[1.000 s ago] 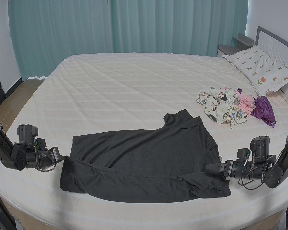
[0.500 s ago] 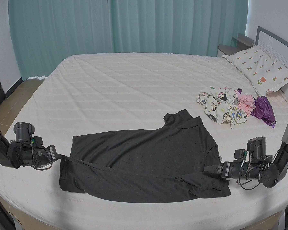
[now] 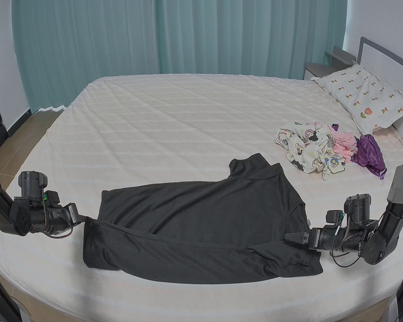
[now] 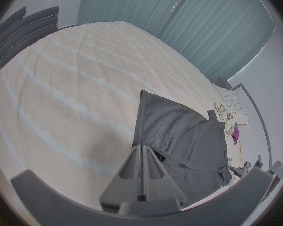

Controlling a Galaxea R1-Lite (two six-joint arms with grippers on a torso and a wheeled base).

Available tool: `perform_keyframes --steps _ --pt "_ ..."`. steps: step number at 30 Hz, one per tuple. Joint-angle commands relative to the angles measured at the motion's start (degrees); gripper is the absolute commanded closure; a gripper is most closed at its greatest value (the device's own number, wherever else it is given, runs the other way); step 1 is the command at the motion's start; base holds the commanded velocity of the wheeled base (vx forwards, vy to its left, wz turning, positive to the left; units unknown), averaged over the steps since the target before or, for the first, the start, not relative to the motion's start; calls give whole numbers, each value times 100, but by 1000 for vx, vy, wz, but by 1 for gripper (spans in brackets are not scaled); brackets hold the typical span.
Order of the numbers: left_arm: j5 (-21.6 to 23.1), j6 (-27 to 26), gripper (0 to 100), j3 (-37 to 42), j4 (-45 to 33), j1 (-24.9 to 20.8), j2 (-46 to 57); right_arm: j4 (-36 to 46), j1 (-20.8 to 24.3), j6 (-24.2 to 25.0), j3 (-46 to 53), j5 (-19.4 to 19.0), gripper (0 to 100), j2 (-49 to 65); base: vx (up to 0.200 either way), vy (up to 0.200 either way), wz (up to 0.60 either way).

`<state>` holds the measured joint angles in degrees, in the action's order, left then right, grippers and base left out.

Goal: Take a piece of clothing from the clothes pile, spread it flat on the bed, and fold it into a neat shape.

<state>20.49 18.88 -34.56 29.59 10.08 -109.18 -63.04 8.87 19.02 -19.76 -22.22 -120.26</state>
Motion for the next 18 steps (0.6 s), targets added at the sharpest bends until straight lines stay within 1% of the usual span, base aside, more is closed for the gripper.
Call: perform_keyframes --steps 1,6,7,12,14,15,18 --pt "-1 -7 100 20 3 3 2 -306 -61 32 60 -1 0 -191 0 0 0" --pt "-1 1 100 11 3 3 -7 -376 -105 14 174 -36 0 -279 0 0 0" --pt "-1 1 100 11 3 3 -7 -394 -96 -3 236 -116 0 -340 0 0 0" --pt "-1 1 100 20 3 3 -16 -394 -70 14 271 -203 0 -358 0 0 0" --pt "-1 1 100 20 3 3 -7 -394 -61 14 289 -326 0 -305 0 0 0" --pt "-1 1 100 20 3 3 -7 -394 -61 14 289 -388 100 -296 0 0 0" --pt "-1 1 100 20 3 3 -7 -402 -70 58 280 -423 100 -296 0 0 0"
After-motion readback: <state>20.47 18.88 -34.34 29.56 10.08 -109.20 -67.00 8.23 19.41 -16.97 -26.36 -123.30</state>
